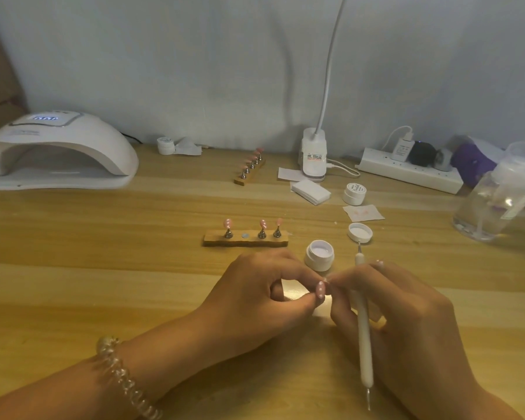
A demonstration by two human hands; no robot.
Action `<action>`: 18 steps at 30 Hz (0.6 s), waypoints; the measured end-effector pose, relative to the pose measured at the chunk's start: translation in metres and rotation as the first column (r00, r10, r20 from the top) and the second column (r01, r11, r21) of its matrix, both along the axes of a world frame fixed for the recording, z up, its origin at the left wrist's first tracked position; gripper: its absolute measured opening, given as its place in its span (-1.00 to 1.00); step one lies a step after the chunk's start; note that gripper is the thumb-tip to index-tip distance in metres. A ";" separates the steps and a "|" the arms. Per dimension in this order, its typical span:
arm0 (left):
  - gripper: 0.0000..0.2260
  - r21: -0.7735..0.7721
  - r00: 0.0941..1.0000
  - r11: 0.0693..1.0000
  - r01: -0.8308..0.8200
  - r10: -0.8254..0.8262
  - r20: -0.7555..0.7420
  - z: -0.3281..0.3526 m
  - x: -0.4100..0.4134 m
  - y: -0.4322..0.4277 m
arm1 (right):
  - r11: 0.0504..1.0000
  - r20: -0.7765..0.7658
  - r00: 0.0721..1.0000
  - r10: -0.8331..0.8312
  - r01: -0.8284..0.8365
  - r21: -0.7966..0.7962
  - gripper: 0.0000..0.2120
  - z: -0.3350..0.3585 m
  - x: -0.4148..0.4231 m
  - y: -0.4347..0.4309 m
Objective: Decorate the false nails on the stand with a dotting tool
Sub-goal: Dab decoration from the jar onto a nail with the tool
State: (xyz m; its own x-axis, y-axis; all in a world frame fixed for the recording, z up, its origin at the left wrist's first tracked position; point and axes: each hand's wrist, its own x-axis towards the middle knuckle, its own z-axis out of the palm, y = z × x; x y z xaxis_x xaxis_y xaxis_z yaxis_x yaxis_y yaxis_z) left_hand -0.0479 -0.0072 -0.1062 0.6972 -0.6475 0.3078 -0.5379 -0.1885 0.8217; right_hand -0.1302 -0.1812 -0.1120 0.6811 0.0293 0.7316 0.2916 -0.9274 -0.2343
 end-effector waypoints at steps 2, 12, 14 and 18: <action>-0.94 0.003 1.000 1.000 -0.007 0.007 0.005 0.000 0.000 0.000 | 1.000 -0.002 1.000 0.010 -0.010 -0.009 -0.84 0.000 0.000 0.001; -0.95 0.016 0.999 1.000 -0.023 0.022 0.048 -0.002 0.000 0.000 | 0.994 0.012 1.000 0.000 0.002 -0.113 -0.86 -0.005 0.001 -0.001; -0.95 0.022 0.999 0.999 -0.023 0.022 0.045 -0.002 0.000 0.000 | 0.993 0.013 1.000 -0.004 0.006 -0.117 -0.86 -0.006 0.001 -0.001; -0.90 0.032 0.999 0.999 -0.024 0.022 0.040 -0.001 0.000 0.000 | 0.996 0.025 1.000 -0.018 0.020 -0.084 -0.85 -0.004 0.000 0.000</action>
State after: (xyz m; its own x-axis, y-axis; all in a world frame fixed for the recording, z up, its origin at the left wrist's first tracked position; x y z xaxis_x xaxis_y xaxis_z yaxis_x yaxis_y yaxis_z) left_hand -0.0477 -0.0070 -0.1076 0.6998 -0.6414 0.3143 -0.5647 -0.2273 0.7934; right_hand -0.1302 -0.1814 -0.1156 0.6645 0.0782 0.7432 0.2781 -0.9490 -0.1487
